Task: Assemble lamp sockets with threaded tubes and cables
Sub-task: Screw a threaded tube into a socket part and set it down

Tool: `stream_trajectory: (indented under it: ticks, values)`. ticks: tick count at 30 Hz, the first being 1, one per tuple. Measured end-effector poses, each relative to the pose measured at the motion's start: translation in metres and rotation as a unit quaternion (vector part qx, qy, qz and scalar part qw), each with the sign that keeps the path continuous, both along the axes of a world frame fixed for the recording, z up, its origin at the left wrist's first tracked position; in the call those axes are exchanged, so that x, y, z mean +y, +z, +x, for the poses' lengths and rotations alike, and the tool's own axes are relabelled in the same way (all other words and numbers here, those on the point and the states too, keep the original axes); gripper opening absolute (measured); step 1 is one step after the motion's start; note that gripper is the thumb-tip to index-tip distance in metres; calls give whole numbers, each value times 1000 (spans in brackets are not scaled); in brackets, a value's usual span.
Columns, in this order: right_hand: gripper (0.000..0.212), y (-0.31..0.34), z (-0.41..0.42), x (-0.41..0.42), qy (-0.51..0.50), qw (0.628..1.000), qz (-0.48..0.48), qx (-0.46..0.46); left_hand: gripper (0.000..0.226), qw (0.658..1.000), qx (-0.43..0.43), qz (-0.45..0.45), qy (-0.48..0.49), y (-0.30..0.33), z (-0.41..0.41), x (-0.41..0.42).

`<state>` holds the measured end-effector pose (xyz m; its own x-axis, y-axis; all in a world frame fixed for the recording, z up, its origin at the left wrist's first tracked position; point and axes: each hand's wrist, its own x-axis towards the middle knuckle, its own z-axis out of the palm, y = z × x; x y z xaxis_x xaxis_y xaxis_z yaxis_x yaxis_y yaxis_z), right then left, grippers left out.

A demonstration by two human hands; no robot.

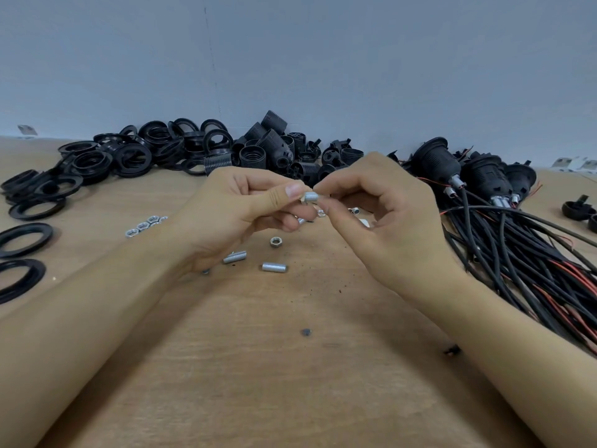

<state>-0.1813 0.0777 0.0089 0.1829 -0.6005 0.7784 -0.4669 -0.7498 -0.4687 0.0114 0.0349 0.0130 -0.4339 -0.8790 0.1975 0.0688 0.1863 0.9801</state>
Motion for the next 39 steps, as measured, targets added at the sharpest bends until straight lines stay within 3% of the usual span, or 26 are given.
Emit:
stream_trajectory:
  ticks: [3,7,13,18,22,26,31,35,39]
  values:
    - [16,1,0,1,-1,1000,-9,2,17,1000,20,6,-10,1,1,0]
    - [18,0,-2,-1,32,994,85,-58,26,999,38,-15,-4,1,2,1]
    - [23,0,-3,-3,31,985,131,-107,39,996,89,-3,-6,9,7,-1]
    - [24,1,-5,-4,37,979,148,-138,56,999,36,-28,-7,7,4,3]
    - [24,2,-5,-4,43,975,156,-149,49,993,113,-29,9,10,7,3]
    - [25,2,-5,-4,46,974,159,-157,60,998,35,-55,-15,9,4,6]
    - [23,2,-6,-5,47,970,169,-166,49,993,83,-71,35,12,6,6]
    - [23,2,-6,-6,41,972,170,-157,69,997,-5,-77,-22,10,2,9]
    - [24,2,-5,-6,31,974,170,-146,56,994,78,-79,4,13,6,9]
